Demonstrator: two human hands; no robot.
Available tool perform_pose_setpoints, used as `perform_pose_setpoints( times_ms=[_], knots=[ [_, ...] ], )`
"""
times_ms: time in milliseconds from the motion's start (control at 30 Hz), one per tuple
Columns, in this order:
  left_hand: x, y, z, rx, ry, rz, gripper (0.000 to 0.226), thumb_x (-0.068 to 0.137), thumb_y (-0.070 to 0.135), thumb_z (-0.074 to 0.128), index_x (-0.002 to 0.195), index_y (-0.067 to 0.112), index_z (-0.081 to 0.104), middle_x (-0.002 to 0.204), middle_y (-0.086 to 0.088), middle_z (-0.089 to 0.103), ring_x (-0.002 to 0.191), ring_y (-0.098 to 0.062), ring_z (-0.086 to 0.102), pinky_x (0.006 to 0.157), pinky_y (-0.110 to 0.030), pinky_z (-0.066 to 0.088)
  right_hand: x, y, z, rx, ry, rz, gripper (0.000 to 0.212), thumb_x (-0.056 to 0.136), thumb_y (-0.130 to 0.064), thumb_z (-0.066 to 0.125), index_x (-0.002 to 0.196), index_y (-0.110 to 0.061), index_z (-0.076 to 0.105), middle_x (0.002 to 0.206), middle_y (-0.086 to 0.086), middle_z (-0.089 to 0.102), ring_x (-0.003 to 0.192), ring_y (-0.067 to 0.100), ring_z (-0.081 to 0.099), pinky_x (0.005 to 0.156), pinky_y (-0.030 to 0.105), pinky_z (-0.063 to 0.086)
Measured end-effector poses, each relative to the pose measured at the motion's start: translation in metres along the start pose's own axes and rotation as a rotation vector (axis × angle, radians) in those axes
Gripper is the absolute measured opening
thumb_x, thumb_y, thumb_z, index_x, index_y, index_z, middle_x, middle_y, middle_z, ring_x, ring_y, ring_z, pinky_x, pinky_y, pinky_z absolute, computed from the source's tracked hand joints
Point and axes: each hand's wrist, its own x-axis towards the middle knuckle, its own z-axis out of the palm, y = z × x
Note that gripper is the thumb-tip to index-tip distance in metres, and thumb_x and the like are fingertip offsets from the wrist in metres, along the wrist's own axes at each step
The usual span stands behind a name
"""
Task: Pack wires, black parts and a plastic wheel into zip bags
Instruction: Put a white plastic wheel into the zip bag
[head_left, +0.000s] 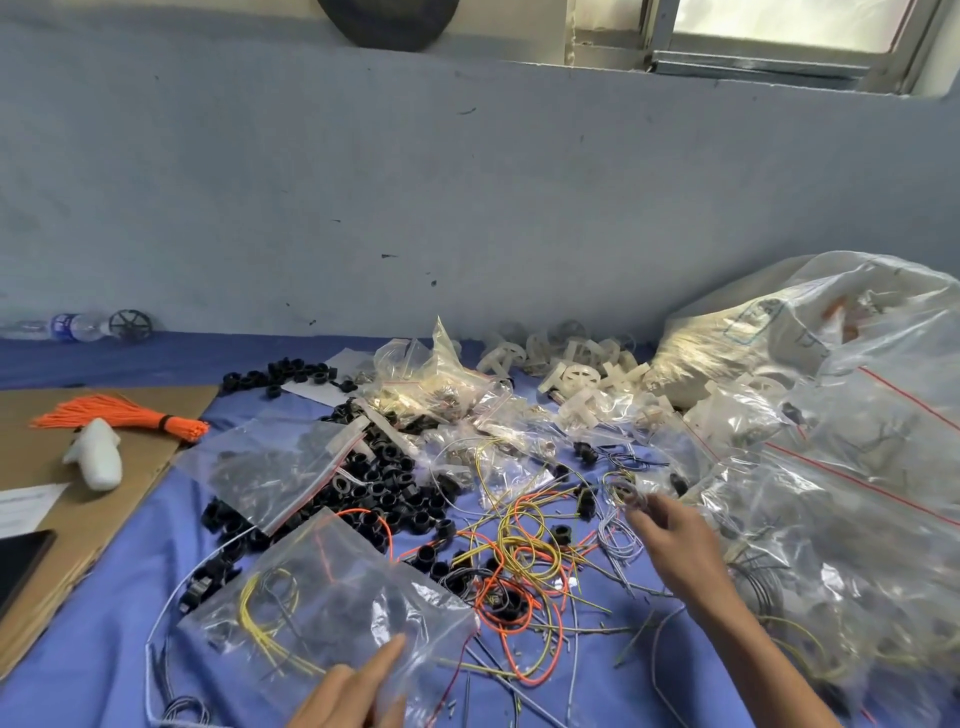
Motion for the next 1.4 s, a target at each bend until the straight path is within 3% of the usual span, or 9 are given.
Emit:
perform_pose_setpoints(
  times_ms=[67, 233, 367, 567, 733, 967, 1200, 1267, 1400],
  knots=[
    [0.006, 0.002, 0.003, 0.114, -0.117, -0.115, 0.040, 0.079, 0.058, 0.045, 0.116, 0.044, 0.046, 0.064, 0.016, 0.044, 0.062, 0.006, 0.052, 0.064, -0.005, 0.045, 0.001, -0.012, -0.006, 0.146, -0.019, 0.006, 0.017, 0.090, -0.018, 0.067, 0.076, -0.009, 0.066, 0.063, 0.005, 0.060, 0.062, 0.016, 0.050, 0.061, 0.034, 0.039],
    [-0.011, -0.002, 0.019, 0.130, 0.092, -0.105, 0.041, 0.083, 0.054, 0.056, 0.116, 0.032, 0.068, 0.070, 0.018, 0.044, 0.064, 0.010, 0.036, 0.065, -0.006, 0.039, -0.012, -0.042, -0.019, 0.574, -0.091, 0.029, 0.015, 0.098, -0.017, 0.057, 0.100, -0.016, 0.072, 0.089, 0.003, 0.075, 0.083, 0.015, 0.067, 0.080, 0.033, 0.052],
    [-0.008, 0.006, 0.020, 0.140, 0.188, -0.097, 0.031, 0.087, 0.048, 0.056, 0.114, 0.042, 0.068, 0.073, 0.020, 0.047, 0.059, 0.000, 0.040, 0.061, -0.012, 0.041, -0.019, -0.058, -0.026, 0.701, -0.111, 0.021, 0.018, 0.099, -0.014, 0.053, 0.106, -0.012, 0.069, 0.097, 0.007, 0.075, 0.092, 0.017, 0.069, 0.086, 0.030, 0.050],
    [-0.005, 0.012, 0.025, 0.167, 0.272, -0.091, 0.026, 0.086, 0.044, 0.055, 0.104, 0.040, 0.072, 0.071, 0.022, 0.051, 0.058, -0.001, 0.041, 0.058, -0.014, 0.041, -0.022, -0.068, -0.036, 0.729, -0.132, 0.007, 0.015, 0.099, -0.017, 0.053, 0.108, -0.018, 0.066, 0.102, -0.002, 0.076, 0.097, 0.004, 0.068, 0.080, 0.025, 0.041],
    [-0.004, 0.018, 0.024, 0.141, 0.306, -0.118, 0.025, 0.083, 0.044, 0.054, 0.099, 0.039, 0.073, 0.070, 0.023, 0.050, 0.052, 0.002, 0.040, 0.051, -0.009, 0.038, -0.029, -0.080, -0.043, 0.955, -0.203, 0.042, 0.018, 0.095, -0.021, 0.056, 0.104, -0.021, 0.070, 0.102, 0.008, 0.073, 0.087, 0.019, 0.064, 0.071, 0.028, 0.050],
    [0.019, 0.037, 0.012, -0.427, 0.300, -0.391, 0.011, 0.088, 0.053, 0.062, 0.093, 0.054, 0.072, 0.084, 0.014, 0.070, 0.071, -0.004, 0.064, 0.062, -0.015, 0.049, -0.076, -0.108, -0.037, 1.188, -0.470, 0.108, 0.023, 0.088, -0.023, 0.059, 0.104, -0.019, 0.074, 0.091, 0.010, 0.067, 0.072, 0.019, 0.064, 0.058, 0.025, 0.052],
    [0.052, 0.058, 0.000, -0.891, 0.149, -0.372, 0.041, 0.086, 0.059, 0.060, 0.125, 0.049, 0.062, 0.113, 0.008, 0.073, 0.099, -0.014, 0.070, 0.074, -0.026, 0.056, -0.137, -0.135, -0.011, 1.294, -0.753, 0.220, 0.027, 0.083, -0.022, 0.068, 0.108, -0.013, 0.072, 0.084, 0.005, 0.068, 0.056, 0.014, 0.062, 0.053, 0.022, 0.051],
    [0.052, 0.059, -0.001, -0.925, 0.205, -0.333, 0.033, 0.091, 0.045, 0.060, 0.123, 0.040, 0.067, 0.109, 0.000, 0.075, 0.096, -0.016, 0.070, 0.081, -0.033, 0.058, -0.148, -0.139, -0.009, 1.261, -0.781, 0.212, 0.027, 0.077, -0.030, 0.079, 0.101, -0.017, 0.074, 0.079, 0.003, 0.068, 0.051, 0.013, 0.062, 0.050, 0.022, 0.050],
    [0.048, 0.055, -0.004, -0.948, 0.321, -0.352, 0.023, 0.088, 0.037, 0.068, 0.108, 0.031, 0.076, 0.088, 0.000, 0.075, 0.072, -0.010, 0.062, 0.067, -0.020, 0.053, -0.154, -0.141, -0.010, 1.164, -0.772, 0.194, 0.032, 0.071, -0.037, 0.082, 0.097, -0.018, 0.074, 0.078, 0.004, 0.068, 0.046, 0.014, 0.058, 0.047, 0.021, 0.047]
  ],
)
